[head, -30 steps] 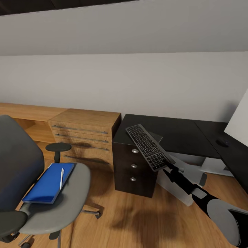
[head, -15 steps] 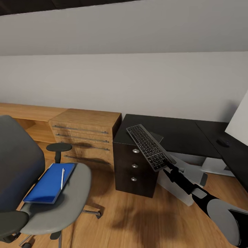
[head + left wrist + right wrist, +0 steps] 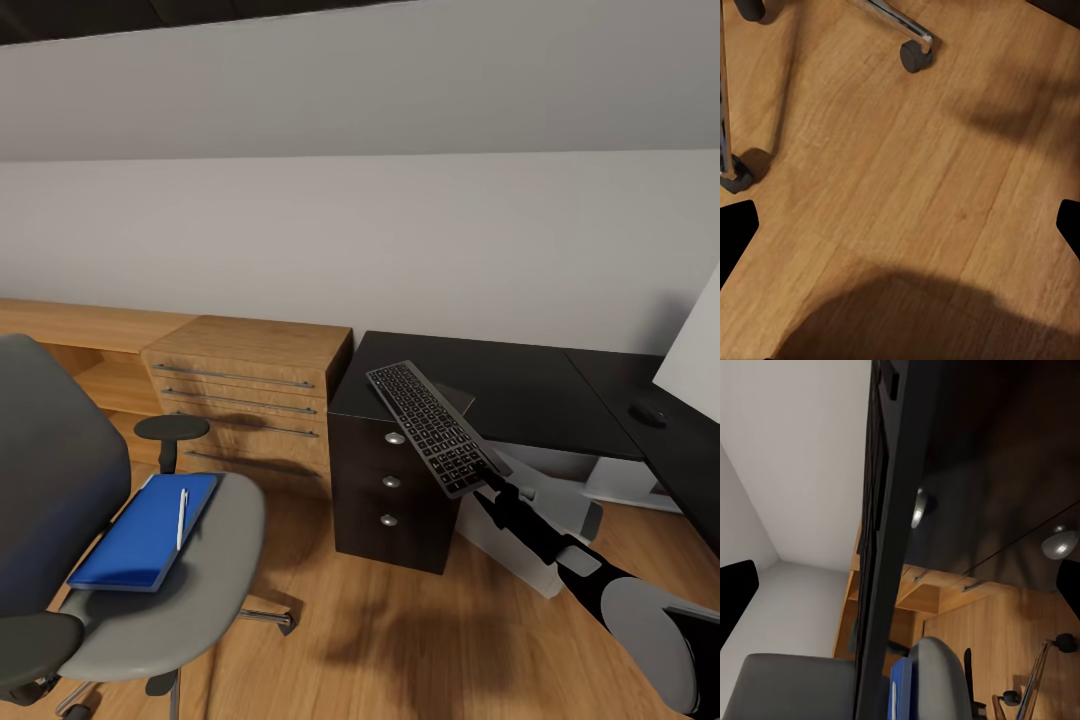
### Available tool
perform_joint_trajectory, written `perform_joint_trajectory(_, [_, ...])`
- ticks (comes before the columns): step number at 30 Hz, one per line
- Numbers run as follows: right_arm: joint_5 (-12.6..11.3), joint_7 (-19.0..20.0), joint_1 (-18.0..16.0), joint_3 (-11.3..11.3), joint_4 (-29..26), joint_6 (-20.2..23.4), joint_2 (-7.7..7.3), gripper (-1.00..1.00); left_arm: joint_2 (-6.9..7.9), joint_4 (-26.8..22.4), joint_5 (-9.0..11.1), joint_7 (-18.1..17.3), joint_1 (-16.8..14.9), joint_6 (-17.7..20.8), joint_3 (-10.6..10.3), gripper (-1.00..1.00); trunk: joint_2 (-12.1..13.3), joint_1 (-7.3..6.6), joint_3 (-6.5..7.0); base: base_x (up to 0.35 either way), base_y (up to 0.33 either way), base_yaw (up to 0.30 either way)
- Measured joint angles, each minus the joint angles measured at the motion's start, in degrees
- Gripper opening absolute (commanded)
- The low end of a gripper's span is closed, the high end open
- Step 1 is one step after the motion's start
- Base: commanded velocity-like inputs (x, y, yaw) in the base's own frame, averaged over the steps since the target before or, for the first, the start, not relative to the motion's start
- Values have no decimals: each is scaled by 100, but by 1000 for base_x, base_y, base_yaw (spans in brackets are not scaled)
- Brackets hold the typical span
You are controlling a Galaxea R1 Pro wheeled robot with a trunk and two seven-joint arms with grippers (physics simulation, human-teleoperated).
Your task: In the bedroom, organize the workspace by keeping the computer under the desk, ensuring the monitor is on the desk, placing the keyboard on the desk next to the monitor, placing the mouse on the desk next to the keyboard, moving the folder from the swivel chair onto the desk next to the mouse, stacking the notebook on top of the folder with the pen on top of the notebook, and positioning the swivel chair next to the desk.
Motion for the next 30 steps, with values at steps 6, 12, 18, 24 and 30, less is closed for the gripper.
perform_joint_trajectory(6, [2,0,0,0,-2,-1,0,100,1,0,0,0,1,0,0,100,0,0,0,0,6,0])
perform_joint_trajectory(12, [2,-15,3,0,-2,-1,0,100,1,0,1,0,0,0,0,100,0,0,0,0,73,0])
perform_joint_trajectory(18, [3,-42,0,0,-2,-1,0,100,1,0,0,0,0,0,0,100,0,0,0,0,26,0])
perform_joint_trajectory(24, [3,-50,-1,0,-2,-1,2,100,1,1,0,0,2,0,0,100,0,0,0,0,6,0])
perform_joint_trajectory(30, [3,-52,-1,0,-2,-1,6,100,1,3,0,0,2,0,0,100,0,0,0,0,1,0])
